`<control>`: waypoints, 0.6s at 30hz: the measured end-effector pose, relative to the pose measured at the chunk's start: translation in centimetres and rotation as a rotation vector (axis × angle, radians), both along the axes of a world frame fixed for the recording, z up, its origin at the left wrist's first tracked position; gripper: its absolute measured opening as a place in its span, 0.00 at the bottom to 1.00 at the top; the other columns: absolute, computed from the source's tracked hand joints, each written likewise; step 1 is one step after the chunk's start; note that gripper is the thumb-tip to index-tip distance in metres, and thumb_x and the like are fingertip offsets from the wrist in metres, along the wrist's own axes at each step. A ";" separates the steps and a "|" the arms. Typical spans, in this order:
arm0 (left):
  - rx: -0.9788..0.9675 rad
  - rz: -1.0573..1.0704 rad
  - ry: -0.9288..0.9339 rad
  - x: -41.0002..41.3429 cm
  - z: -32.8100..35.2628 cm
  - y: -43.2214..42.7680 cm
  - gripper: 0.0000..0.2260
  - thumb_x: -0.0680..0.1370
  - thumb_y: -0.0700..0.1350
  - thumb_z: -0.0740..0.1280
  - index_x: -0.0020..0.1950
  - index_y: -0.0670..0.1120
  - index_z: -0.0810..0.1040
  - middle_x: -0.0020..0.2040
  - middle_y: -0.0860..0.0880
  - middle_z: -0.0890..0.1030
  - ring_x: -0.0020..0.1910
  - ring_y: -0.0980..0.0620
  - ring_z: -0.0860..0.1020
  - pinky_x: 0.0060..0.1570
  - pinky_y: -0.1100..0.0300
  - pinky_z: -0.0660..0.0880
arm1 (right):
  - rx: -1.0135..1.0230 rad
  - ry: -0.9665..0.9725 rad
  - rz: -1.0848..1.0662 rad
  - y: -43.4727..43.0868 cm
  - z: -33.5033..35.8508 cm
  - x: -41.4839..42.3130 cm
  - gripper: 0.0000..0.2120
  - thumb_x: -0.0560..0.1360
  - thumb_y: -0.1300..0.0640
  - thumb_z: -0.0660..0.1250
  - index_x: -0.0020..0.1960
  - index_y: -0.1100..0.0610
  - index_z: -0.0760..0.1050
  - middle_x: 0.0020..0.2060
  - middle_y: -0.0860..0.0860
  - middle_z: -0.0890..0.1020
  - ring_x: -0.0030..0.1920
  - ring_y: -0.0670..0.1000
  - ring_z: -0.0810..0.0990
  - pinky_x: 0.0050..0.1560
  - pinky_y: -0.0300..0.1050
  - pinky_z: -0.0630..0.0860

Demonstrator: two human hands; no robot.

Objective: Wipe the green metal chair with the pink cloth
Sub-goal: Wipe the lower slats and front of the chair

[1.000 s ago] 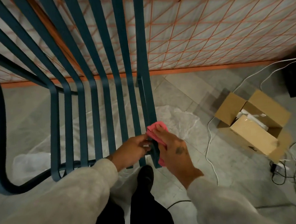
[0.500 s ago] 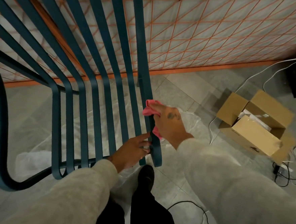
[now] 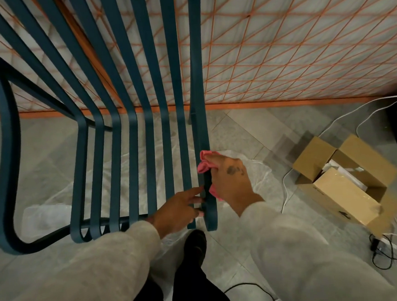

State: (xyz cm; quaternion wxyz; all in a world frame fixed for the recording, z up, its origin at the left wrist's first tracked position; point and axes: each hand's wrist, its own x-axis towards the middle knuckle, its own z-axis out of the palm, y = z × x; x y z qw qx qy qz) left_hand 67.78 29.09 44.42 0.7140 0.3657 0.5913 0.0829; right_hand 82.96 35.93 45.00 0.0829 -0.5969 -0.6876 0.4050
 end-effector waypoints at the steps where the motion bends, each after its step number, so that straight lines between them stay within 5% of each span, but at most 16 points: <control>1: 0.012 -0.001 0.018 -0.1 0.0 0.0 0.29 0.76 0.34 0.66 0.73 0.56 0.65 0.63 0.55 0.75 0.60 0.55 0.75 0.51 0.65 0.77 | -0.025 0.013 -0.043 0.6 0.2 -0.2 0.18 0.72 0.68 0.70 0.57 0.50 0.81 0.50 0.42 0.84 0.50 0.44 0.82 0.57 0.31 0.75; 4: 0.092 0.053 0.064 -0.9 0.4 0.2 0.23 0.79 0.36 0.64 0.71 0.54 0.68 0.65 0.51 0.76 0.63 0.51 0.75 0.61 0.56 0.75 | -0.125 0.266 -0.274 1.4 1.7 0.0 0.15 0.80 0.61 0.65 0.61 0.47 0.80 0.51 0.37 0.84 0.42 0.37 0.82 0.50 0.33 0.78; 6: 0.164 0.111 0.099 -1.8 1.2 0.7 0.19 0.79 0.39 0.64 0.67 0.56 0.71 0.62 0.52 0.78 0.61 0.52 0.77 0.60 0.55 0.75 | -0.129 0.374 -0.369 1.3 3.5 0.4 0.11 0.78 0.54 0.68 0.57 0.42 0.82 0.46 0.34 0.84 0.41 0.33 0.80 0.44 0.27 0.74; 10: 0.268 0.208 0.134 -3.4 4.3 2.1 0.18 0.77 0.40 0.66 0.61 0.60 0.72 0.56 0.56 0.80 0.56 0.56 0.79 0.54 0.59 0.76 | -0.167 0.501 -0.412 0.6 7.7 0.2 0.07 0.75 0.51 0.70 0.48 0.38 0.81 0.43 0.31 0.83 0.44 0.30 0.78 0.46 0.33 0.70; 14: 0.321 0.331 0.048 -4.3 8.5 2.7 0.20 0.75 0.42 0.70 0.62 0.61 0.74 0.57 0.55 0.80 0.56 0.56 0.79 0.53 0.57 0.78 | -0.201 0.596 -0.388 0.0 11.6 -0.3 0.09 0.77 0.51 0.68 0.48 0.35 0.81 0.47 0.35 0.84 0.46 0.35 0.81 0.46 0.36 0.75; 18: 0.338 0.418 -0.071 -5.5 13.5 2.5 0.23 0.69 0.50 0.76 0.61 0.61 0.75 0.54 0.58 0.82 0.54 0.58 0.80 0.55 0.54 0.77 | -0.324 0.813 -0.408 -0.5 15.3 -1.7 0.11 0.78 0.56 0.67 0.59 0.46 0.80 0.54 0.46 0.85 0.55 0.48 0.83 0.55 0.50 0.80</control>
